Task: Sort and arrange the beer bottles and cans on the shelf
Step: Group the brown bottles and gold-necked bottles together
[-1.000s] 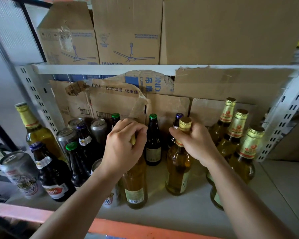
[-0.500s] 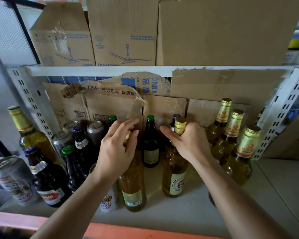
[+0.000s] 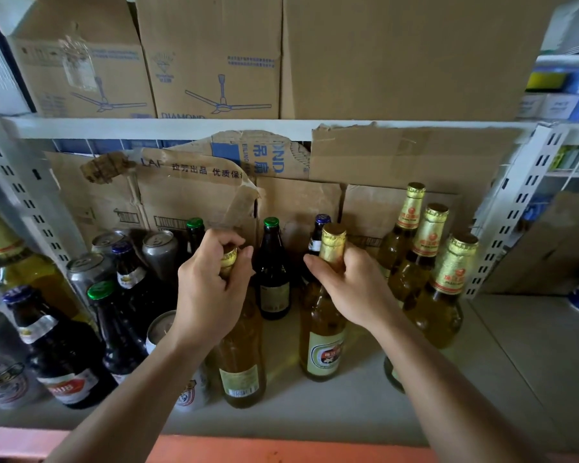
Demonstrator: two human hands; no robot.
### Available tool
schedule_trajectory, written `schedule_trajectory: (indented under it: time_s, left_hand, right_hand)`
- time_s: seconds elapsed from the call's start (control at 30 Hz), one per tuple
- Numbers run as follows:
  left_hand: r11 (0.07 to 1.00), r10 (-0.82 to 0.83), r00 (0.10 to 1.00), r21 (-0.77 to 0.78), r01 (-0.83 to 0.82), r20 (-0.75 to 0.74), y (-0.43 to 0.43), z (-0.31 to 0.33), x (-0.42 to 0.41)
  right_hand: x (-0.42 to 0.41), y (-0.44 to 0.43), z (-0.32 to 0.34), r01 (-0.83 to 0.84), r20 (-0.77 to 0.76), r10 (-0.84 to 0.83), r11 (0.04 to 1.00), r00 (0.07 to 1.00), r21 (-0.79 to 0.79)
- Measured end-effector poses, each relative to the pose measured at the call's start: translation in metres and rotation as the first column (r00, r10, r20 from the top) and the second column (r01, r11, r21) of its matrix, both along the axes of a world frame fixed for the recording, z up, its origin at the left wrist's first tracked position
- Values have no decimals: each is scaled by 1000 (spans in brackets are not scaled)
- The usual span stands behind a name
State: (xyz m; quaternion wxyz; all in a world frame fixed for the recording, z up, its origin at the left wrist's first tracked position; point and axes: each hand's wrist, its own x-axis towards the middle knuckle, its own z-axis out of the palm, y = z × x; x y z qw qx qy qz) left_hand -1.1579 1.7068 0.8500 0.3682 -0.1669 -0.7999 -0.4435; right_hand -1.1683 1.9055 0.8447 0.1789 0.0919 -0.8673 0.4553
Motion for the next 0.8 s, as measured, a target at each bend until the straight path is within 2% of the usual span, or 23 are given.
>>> schedule_trajectory:
  time_s: [0.27, 0.47, 0.53, 0.6, 0.67, 0.7, 0.77, 0.8]
  left_hand:
    - [1000, 5, 1000, -15, -5, 17, -4, 1, 6]
    - [985, 107, 990, -146, -93, 93, -6, -2, 17]
    - [962, 163, 986, -231, -149, 45, -8, -4, 22]
    - [924, 195, 975, -314, -220, -109, -9, -6, 30]
    - [919, 129, 960, -333, -210, -249, -8, -7, 41]
    - [929, 54, 962, -341, -148, -268, -5, -9, 49]
    - [925, -124, 970, -378, 37, -208, 5, -19, 63]
    - [910, -188, 974, -397, 123, -130, 10, -27, 68]
  right_hand:
    - [-4, -3, 2, 108, -102, -99, 991, 990, 79]
    - [-5, -2, -3, 159, -185, -147, 986, 972, 50]
    - [-4, 1, -6, 200, -214, -186, 979, 959, 41]
    - [-2, 6, -5, 235, -219, -229, 972, 948, 1]
    - [1, 10, 1, 261, -222, -263, 965, 939, -38]
    - [2, 11, 6, 272, -232, -275, 961, 933, -44]
    - [5, 12, 17, 279, -237, -285, 959, 929, -59]
    - [7, 13, 23, 271, -218, -283, 959, 934, -85]
